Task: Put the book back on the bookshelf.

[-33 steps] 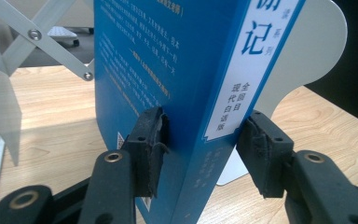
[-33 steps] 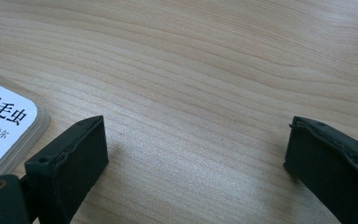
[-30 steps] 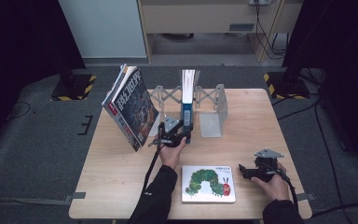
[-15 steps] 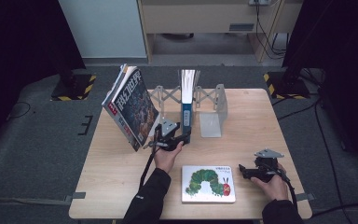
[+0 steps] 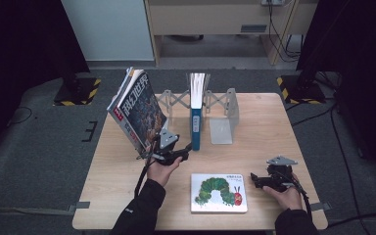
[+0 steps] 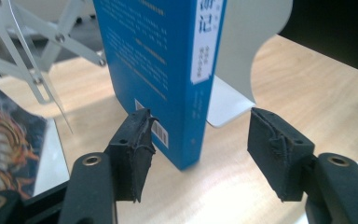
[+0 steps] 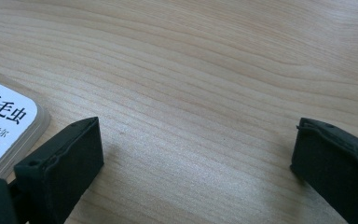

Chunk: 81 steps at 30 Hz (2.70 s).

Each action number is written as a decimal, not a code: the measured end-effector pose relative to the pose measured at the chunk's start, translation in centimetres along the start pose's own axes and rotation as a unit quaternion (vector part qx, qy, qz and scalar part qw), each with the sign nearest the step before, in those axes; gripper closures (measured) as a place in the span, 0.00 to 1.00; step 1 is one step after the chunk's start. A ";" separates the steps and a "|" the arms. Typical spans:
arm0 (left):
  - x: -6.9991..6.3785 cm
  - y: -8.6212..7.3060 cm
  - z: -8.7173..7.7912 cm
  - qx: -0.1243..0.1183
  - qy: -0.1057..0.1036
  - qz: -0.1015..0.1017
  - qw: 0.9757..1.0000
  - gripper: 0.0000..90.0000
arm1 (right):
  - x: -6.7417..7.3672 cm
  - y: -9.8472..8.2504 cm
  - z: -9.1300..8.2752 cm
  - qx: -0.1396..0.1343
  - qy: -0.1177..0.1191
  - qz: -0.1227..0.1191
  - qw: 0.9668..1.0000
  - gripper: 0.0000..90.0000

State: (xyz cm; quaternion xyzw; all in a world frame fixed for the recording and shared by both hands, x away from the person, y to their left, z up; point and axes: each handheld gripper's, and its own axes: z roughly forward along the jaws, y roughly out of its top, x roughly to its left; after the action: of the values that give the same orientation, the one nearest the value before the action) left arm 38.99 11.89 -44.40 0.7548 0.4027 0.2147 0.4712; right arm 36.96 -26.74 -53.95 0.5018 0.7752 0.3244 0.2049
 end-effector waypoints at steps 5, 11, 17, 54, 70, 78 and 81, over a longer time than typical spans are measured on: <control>0.1 -1.1 -0.9 0.022 -0.004 0.011 1.000 0.42 | 0.1 0.1 0.1 0.003 -0.001 -0.002 1.000 0.00; 0.5 -4.0 -1.6 0.045 -0.006 0.016 0.999 0.40 | 0.2 0.1 0.1 0.003 -0.006 0.003 1.000 0.01; 0.9 -5.8 -1.6 0.073 -0.010 0.023 0.997 0.38 | 0.5 0.4 -0.2 0.016 -0.008 0.007 1.000 0.09; -1.3 -10.1 0.8 0.155 -0.050 0.068 0.984 0.03 | 6.2 -0.3 -2.8 0.023 0.142 0.050 0.988 0.39; -2.2 -10.4 0.5 0.160 -0.031 0.053 0.985 0.00 | 6.7 -0.3 -2.5 0.032 0.165 0.052 0.984 0.44; -2.3 -10.4 0.5 0.159 -0.031 0.055 0.985 0.00 | 6.3 -0.2 -2.5 0.030 0.181 0.070 0.981 0.43; -2.3 -10.4 0.5 0.160 -0.032 0.057 0.985 0.00 | 6.1 -0.1 -2.6 0.017 0.184 0.076 0.980 0.44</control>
State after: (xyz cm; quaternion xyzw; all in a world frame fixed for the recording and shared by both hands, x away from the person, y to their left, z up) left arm 33.78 12.20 -53.64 0.8487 0.3727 0.1494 0.3442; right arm 32.70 -21.96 -52.11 0.4941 0.7647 0.4128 0.0246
